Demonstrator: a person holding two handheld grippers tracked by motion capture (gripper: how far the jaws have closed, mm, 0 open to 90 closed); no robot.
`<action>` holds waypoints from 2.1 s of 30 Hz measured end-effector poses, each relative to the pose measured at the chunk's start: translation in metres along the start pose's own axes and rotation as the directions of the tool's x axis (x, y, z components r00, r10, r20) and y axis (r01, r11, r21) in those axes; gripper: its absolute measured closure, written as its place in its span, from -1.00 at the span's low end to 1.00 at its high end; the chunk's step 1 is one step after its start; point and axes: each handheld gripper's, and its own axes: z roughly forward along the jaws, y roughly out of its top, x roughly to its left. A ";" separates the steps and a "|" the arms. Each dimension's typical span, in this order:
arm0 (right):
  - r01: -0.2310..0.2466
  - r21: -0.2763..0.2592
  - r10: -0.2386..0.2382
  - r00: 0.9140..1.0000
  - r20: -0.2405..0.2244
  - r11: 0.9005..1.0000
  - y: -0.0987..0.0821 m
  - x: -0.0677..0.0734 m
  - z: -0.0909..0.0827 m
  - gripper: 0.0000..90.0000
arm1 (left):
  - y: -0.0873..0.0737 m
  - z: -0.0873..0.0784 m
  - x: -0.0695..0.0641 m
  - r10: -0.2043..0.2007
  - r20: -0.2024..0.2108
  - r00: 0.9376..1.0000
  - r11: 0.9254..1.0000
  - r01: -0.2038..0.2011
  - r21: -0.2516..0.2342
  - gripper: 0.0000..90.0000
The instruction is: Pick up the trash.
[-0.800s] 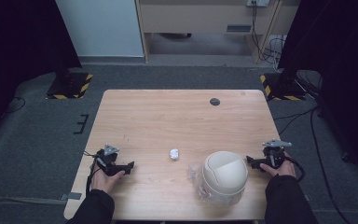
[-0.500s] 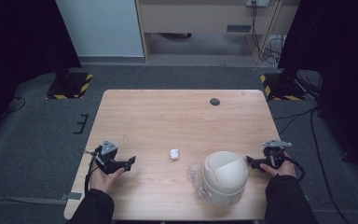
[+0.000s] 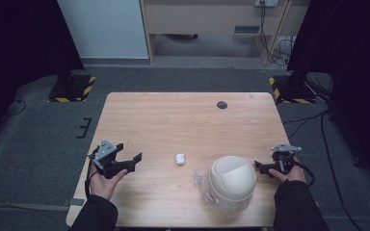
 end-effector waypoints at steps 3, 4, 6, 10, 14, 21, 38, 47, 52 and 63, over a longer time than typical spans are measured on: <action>0.001 0.000 -0.001 1.000 0.000 1.000 0.000 0.000 0.000 -0.98 | 0.004 -0.002 -0.004 0.018 0.018 1.000 1.000 -0.018 -0.020 -0.73; 0.000 0.000 0.000 1.000 0.000 1.000 0.000 0.000 0.000 -0.98 | 0.006 -0.002 -0.006 0.022 0.037 0.999 0.999 -0.021 -0.030 -0.73; 0.000 0.000 0.000 1.000 0.000 1.000 0.000 0.000 0.000 -0.98 | 0.009 -0.002 -0.011 0.020 0.081 0.996 0.998 -0.015 -0.056 -0.68; 0.000 0.000 0.000 1.000 0.000 1.000 0.000 0.000 0.000 -0.98 | 0.015 -0.002 -0.021 0.035 0.124 0.992 0.996 -0.024 -0.091 -0.67; 0.000 0.000 0.000 1.000 0.000 1.000 0.000 0.000 0.000 -0.98 | 0.019 -0.002 -0.029 0.051 0.157 0.986 0.993 -0.034 -0.111 -0.67; 0.001 0.000 -0.001 1.000 0.000 1.000 0.000 0.000 0.000 -0.98 | 0.023 0.003 -0.047 0.096 0.255 0.962 0.992 -0.071 -0.105 -0.67; 0.000 0.000 0.000 1.000 0.001 1.000 0.000 0.000 0.000 -0.98 | 0.037 0.008 -0.087 0.143 0.419 0.897 0.988 -0.102 -0.118 -0.66; 0.000 0.000 0.000 1.000 0.002 1.000 0.000 0.000 0.000 -0.98 | 0.042 0.018 -0.107 0.171 0.487 0.856 0.985 -0.141 -0.098 -0.66; 0.000 0.000 0.000 1.000 0.001 1.000 0.000 0.000 0.000 -0.98 | 0.047 0.024 -0.120 0.197 0.515 0.834 0.980 -0.173 -0.095 -0.67; -0.001 0.001 0.001 1.000 0.002 1.000 0.000 0.000 0.000 -0.99 | 0.059 0.035 -0.147 0.231 0.578 0.782 0.972 -0.207 -0.108 -0.68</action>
